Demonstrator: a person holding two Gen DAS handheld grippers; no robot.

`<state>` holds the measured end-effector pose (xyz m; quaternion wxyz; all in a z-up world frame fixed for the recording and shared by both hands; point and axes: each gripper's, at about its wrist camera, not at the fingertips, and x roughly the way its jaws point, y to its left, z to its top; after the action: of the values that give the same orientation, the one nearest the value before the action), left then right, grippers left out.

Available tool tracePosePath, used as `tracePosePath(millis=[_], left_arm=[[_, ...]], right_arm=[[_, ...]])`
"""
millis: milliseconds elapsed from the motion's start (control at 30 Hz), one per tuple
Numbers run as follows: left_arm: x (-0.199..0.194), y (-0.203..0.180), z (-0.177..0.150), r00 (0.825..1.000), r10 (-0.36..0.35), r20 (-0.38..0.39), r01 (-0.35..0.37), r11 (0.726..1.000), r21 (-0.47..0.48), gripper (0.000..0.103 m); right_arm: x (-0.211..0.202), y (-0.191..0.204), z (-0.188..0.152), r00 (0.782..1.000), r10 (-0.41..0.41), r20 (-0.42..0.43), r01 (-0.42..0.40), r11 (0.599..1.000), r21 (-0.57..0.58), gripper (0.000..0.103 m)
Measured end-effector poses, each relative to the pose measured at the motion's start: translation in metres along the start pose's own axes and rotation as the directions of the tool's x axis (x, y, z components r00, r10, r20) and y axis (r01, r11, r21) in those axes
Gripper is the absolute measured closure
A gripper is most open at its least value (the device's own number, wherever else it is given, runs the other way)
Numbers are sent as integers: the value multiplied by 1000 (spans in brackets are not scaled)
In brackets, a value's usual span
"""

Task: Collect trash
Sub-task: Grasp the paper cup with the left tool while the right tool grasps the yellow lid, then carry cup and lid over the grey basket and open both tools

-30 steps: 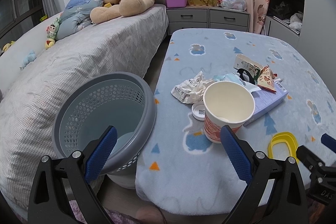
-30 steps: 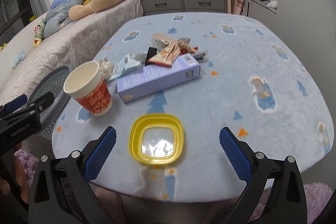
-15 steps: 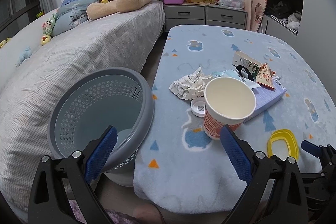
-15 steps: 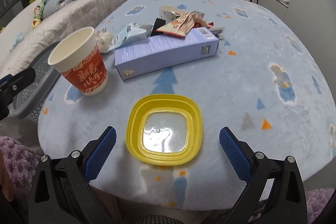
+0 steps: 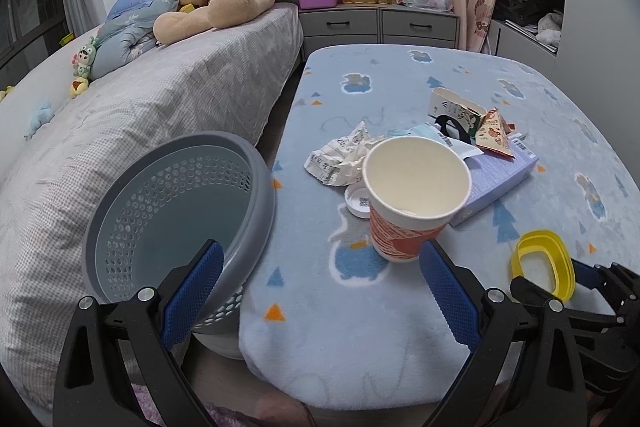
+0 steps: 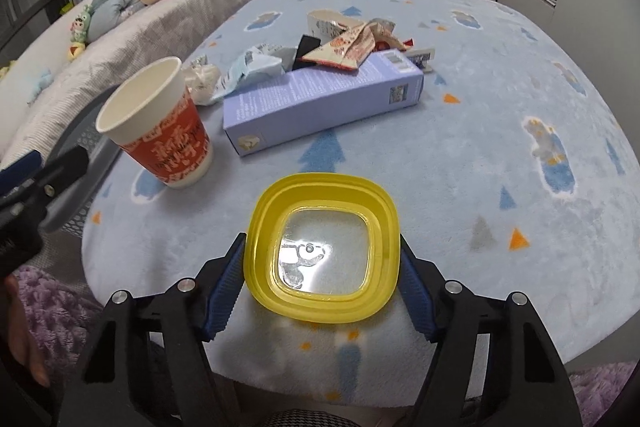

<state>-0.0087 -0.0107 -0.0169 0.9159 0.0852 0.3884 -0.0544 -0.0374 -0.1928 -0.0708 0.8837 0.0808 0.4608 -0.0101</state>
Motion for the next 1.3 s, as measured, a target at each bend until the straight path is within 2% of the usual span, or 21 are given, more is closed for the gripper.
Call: tracePosePath(millis=[267,500,733,800,833,867,1100,1300], left_arm=[[-1,-28,-4,998,-55,28,56,998,-11,9],[30,-40,3,996,-91,-6,90,990,-105,9],[50,-54,11,999,-40,21,42,994,-103,10],[53,-56,12,999,-38,22,40,994,-100,21],[54,-56,12,999,-47,16,48,994,-97,38],[56,-56,13,999,-54,5,54,994,-92,42],[31,-43,11,996,-84,19,85,994,-68,42],[-4,3,24,998,-42,36,45,995,-85,42]], right_arm=[[-31,-21,7,997,15,76,-18,999,41,35],[-43,-45,7,994,42,103,-52,994,94,35],[-45,-57,6,992,73,100,-85,989,122,35],[-45,-57,6,992,79,99,-90,989,120,35],[-45,-56,6,992,80,98,-91,989,117,35],[-44,-55,5,992,81,96,-92,989,114,35],[-42,-42,6,993,87,84,-94,992,83,35],[-43,-11,21,990,117,80,-119,992,28,35]])
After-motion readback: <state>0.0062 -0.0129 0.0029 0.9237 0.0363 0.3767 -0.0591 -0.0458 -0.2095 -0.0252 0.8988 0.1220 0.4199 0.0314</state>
